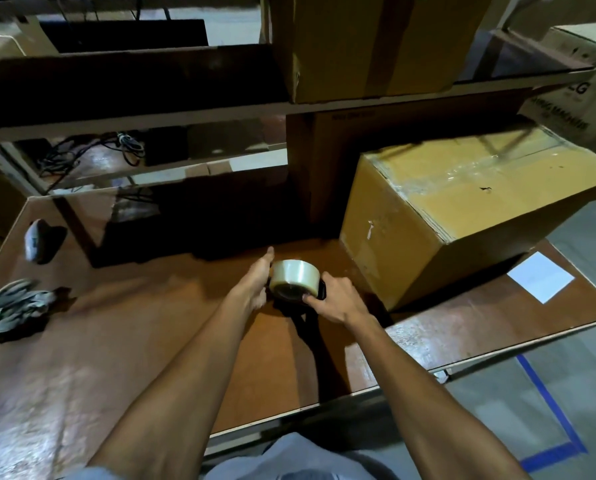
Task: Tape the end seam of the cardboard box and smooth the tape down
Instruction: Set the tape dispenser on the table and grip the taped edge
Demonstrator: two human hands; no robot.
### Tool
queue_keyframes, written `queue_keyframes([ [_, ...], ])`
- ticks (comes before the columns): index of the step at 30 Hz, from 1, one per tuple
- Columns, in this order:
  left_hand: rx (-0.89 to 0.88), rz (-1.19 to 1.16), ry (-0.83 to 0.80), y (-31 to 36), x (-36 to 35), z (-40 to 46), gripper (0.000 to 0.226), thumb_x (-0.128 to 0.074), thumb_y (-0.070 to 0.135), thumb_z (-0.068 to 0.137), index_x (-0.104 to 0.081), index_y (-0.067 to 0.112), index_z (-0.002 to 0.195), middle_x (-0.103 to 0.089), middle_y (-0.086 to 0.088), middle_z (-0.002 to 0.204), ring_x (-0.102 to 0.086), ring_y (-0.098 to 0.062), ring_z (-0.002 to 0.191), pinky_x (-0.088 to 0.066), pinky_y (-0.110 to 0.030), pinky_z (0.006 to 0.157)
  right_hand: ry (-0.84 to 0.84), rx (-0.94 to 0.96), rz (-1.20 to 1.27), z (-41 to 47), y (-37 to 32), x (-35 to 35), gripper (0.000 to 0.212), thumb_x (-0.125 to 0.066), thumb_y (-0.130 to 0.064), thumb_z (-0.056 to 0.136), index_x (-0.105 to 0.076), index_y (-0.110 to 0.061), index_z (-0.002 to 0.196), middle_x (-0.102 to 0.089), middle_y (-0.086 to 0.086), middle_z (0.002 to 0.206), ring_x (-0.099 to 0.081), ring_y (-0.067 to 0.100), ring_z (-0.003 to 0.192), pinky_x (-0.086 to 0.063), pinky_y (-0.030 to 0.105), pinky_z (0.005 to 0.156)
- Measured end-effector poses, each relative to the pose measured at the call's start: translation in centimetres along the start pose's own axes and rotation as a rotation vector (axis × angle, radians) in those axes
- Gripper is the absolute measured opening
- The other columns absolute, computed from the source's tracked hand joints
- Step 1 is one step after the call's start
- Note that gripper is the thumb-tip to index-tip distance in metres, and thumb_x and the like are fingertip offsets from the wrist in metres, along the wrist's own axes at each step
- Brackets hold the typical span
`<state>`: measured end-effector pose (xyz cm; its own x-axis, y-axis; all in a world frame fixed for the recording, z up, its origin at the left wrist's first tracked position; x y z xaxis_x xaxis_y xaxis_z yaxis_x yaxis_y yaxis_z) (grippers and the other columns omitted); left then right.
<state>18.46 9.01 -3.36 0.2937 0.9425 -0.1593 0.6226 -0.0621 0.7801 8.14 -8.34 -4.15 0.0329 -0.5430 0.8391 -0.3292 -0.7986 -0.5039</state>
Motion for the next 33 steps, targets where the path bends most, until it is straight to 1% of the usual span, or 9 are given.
queue_keyframes([
  [2,-0.050,-0.061,0.041,0.2,-0.3,0.1,0.071,-0.043,0.061,0.112,-0.032,0.021,0.170,-0.057,-0.020,0.156,-0.062,-0.036,0.136,-0.054,-0.048,0.111,0.051,0.004,-0.040,0.2,-0.6,-0.3,0.055,-0.071,-0.058,0.089,-0.057,-0.013,0.118,-0.069,0.017,0.112,-0.067,0.040,0.103,-0.043,0.037,0.069],
  [5,-0.082,-0.095,0.065,0.9,-1.0,0.3,0.066,-0.041,0.061,0.113,-0.040,0.019,0.164,-0.069,-0.015,0.130,-0.071,-0.032,0.114,-0.061,-0.046,0.095,0.110,-0.030,-0.038,0.4,-1.5,-0.9,0.059,-0.073,-0.062,0.086,-0.057,-0.016,0.120,-0.072,0.015,0.110,-0.069,0.040,0.101,-0.051,0.041,0.071],
  [8,-0.114,-0.075,0.139,0.9,-0.9,0.3,0.057,-0.039,0.062,0.113,-0.048,0.023,0.154,-0.069,-0.011,0.128,-0.070,-0.028,0.109,-0.058,-0.041,0.089,0.091,-0.034,0.140,0.3,-1.3,-1.1,0.064,-0.078,-0.062,0.084,-0.057,-0.021,0.128,-0.074,0.010,0.109,-0.071,0.034,0.101,-0.054,0.038,0.072],
  [12,-0.211,0.031,0.279,0.7,0.1,0.7,0.064,-0.040,0.062,0.113,-0.045,0.024,0.164,-0.053,-0.009,0.161,-0.051,-0.032,0.146,-0.041,-0.038,0.105,-0.031,-0.085,0.408,-0.4,0.7,-0.5,0.090,-0.089,-0.032,0.085,-0.040,-0.016,0.159,-0.055,0.014,0.154,-0.050,0.029,0.145,-0.043,0.037,0.113],
  [15,-0.249,0.017,0.366,1.1,-0.4,-0.3,0.055,-0.044,0.056,0.114,-0.055,0.023,0.156,-0.060,-0.004,0.151,-0.056,-0.024,0.129,-0.040,-0.035,0.097,-0.052,-0.166,0.527,-1.0,2.2,-0.4,0.086,-0.083,-0.012,0.091,-0.035,-0.011,0.162,-0.043,0.014,0.165,-0.037,0.027,0.155,-0.031,0.037,0.124],
  [19,-0.391,0.247,0.374,2.8,-3.1,-2.2,0.038,-0.056,0.045,0.112,-0.065,0.021,0.139,-0.064,-0.002,0.126,-0.061,-0.026,0.118,-0.042,-0.033,0.090,0.123,-0.116,0.374,-1.7,1.8,2.3,0.058,-0.072,-0.005,0.097,-0.050,-0.012,0.150,-0.060,0.011,0.147,-0.054,0.025,0.141,-0.038,0.025,0.112],
  [26,-0.761,0.601,0.259,4.5,-9.9,-4.1,0.030,-0.063,0.029,0.109,-0.068,0.021,0.138,-0.066,-0.004,0.139,-0.061,-0.023,0.132,-0.048,-0.037,0.111,0.579,0.157,-0.155,-3.3,-2.7,11.2,0.038,-0.074,-0.014,0.096,-0.061,-0.015,0.132,-0.070,0.006,0.119,-0.068,0.026,0.106,-0.054,0.033,0.076],
  [30,-0.864,0.671,0.153,4.5,-13.4,-4.7,0.042,-0.060,0.020,0.111,-0.060,0.018,0.153,-0.062,-0.004,0.150,-0.057,-0.023,0.139,-0.042,-0.027,0.111,0.659,0.281,-0.236,-4.0,-3.9,16.4,0.038,-0.071,-0.010,0.096,-0.063,-0.014,0.133,-0.069,0.006,0.121,-0.069,0.025,0.102,-0.058,0.033,0.075],
  [33,-0.959,0.697,0.070,3.7,-15.8,-4.8,0.054,-0.057,0.024,0.112,-0.046,0.014,0.164,-0.054,-0.009,0.161,-0.052,-0.026,0.147,-0.041,-0.033,0.121,0.689,0.270,-0.304,-4.1,-3.2,19.8,0.040,-0.070,-0.008,0.097,-0.063,-0.013,0.136,-0.067,0.006,0.130,-0.069,0.024,0.107,-0.061,0.031,0.080],
])
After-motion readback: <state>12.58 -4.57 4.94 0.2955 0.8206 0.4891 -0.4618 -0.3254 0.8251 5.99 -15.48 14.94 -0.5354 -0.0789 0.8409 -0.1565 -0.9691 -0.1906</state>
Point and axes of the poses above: each hand's wrist, its own z-axis towards the middle knuckle, its own x-axis out of the back of the hand, y = z × x, the point moved 1 cm from there along z, towards the middle knuckle
